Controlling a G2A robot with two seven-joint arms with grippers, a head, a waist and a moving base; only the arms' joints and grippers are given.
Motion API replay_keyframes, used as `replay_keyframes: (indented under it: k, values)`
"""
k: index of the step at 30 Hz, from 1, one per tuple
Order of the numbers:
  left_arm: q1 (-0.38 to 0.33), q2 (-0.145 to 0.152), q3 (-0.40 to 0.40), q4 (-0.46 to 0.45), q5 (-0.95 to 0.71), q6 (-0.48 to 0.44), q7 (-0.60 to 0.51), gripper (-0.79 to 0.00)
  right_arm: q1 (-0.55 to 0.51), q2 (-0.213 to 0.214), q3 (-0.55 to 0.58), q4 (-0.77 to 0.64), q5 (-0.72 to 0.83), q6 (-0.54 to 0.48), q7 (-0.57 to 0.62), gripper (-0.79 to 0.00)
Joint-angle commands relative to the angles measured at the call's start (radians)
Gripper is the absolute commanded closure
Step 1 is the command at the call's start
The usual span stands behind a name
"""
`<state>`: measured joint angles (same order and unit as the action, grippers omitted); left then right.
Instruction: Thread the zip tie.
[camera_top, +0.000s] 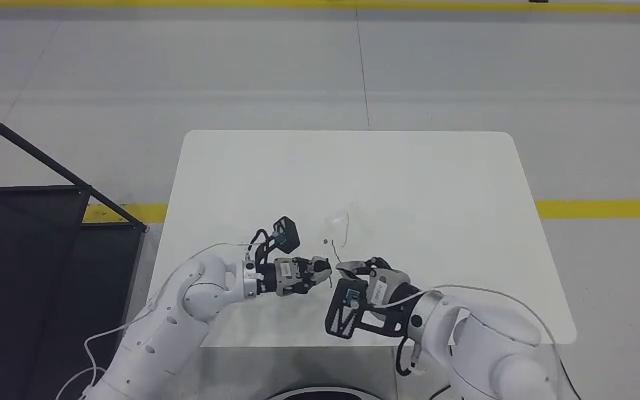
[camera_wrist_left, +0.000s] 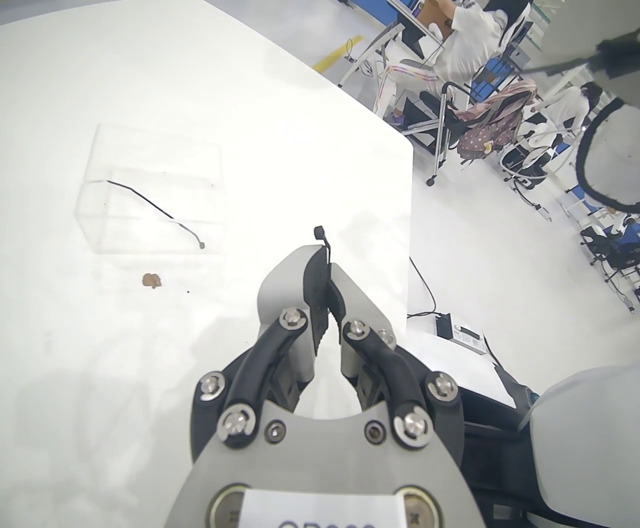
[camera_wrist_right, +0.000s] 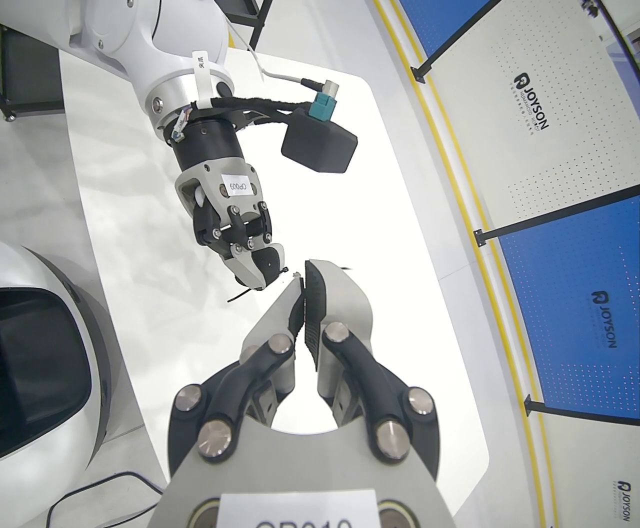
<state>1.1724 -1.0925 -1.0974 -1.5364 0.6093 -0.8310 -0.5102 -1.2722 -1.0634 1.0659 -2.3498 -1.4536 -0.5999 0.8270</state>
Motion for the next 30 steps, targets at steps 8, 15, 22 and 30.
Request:
replay_keyframes:
  k: [8,15,22,30]
  values:
    - [-0.003,0.005,-0.003,0.002,-0.004,0.008,0.003,0.0,0.003,0.002,-0.017,0.0,-0.003,-0.071,0.007,0.0]
    - [-0.024,0.01,-0.006,-0.003,0.002,-0.01,-0.021,0.0,0.019,0.01,0.002,0.0,0.065,-0.177,0.057,0.0]
    - [-0.047,0.016,-0.002,-0.013,0.013,-0.018,-0.063,0.0,0.061,0.014,0.0,0.0,0.175,-0.24,0.122,0.0]
    - [-0.054,0.02,0.006,-0.032,0.023,0.006,-0.082,0.0,0.061,0.014,0.0,0.0,0.175,-0.24,0.122,0.0]
